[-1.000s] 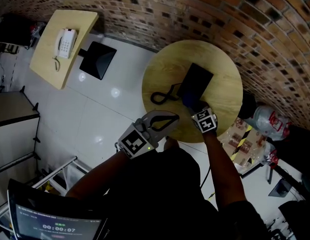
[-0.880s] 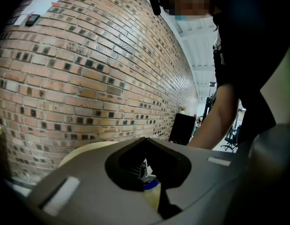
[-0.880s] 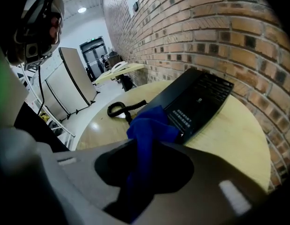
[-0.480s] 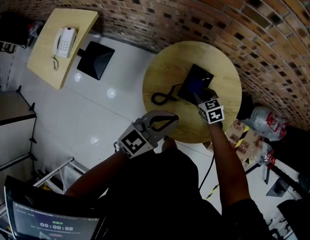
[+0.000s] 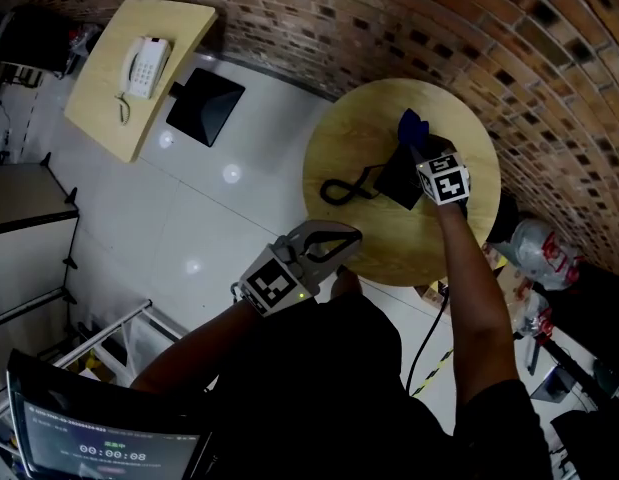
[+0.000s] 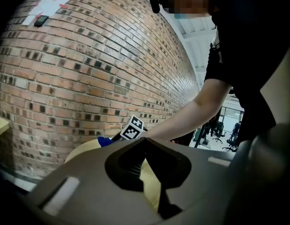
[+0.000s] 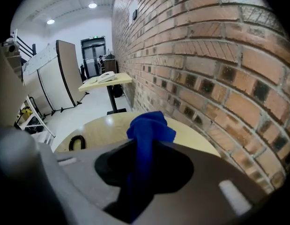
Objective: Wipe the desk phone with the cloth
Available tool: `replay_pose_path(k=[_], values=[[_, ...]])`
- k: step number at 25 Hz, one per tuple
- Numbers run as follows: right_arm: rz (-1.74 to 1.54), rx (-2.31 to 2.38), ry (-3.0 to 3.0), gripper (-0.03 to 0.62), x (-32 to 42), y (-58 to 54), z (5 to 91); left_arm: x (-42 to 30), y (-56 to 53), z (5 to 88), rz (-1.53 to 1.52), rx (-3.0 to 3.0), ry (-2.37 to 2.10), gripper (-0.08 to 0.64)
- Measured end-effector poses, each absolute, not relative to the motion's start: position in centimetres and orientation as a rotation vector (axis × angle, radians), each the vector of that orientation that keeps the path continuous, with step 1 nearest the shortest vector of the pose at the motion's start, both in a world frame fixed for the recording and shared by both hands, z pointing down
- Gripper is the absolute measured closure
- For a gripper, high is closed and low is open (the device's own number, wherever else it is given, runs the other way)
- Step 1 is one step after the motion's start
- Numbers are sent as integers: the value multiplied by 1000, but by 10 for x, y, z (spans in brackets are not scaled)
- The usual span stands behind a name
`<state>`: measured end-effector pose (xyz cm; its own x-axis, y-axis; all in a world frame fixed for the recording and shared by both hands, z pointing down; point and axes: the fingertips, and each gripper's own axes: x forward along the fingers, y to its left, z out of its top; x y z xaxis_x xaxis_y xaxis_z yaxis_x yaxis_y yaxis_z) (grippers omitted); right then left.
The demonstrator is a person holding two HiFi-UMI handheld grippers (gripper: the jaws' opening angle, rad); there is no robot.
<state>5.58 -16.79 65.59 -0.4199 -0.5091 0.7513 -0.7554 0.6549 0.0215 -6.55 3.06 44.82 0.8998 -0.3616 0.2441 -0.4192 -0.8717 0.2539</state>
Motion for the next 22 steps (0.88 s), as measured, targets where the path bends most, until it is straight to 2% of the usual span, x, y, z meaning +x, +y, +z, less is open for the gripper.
replay_pose_path(k=[16,22], values=[[527,774,-2099,499,-12,-23,715,-67,28,447,279,2780,-536,554],[541,764,-2119,499,-17,-5,718,-64,29,449,284,2785,-489,554]])
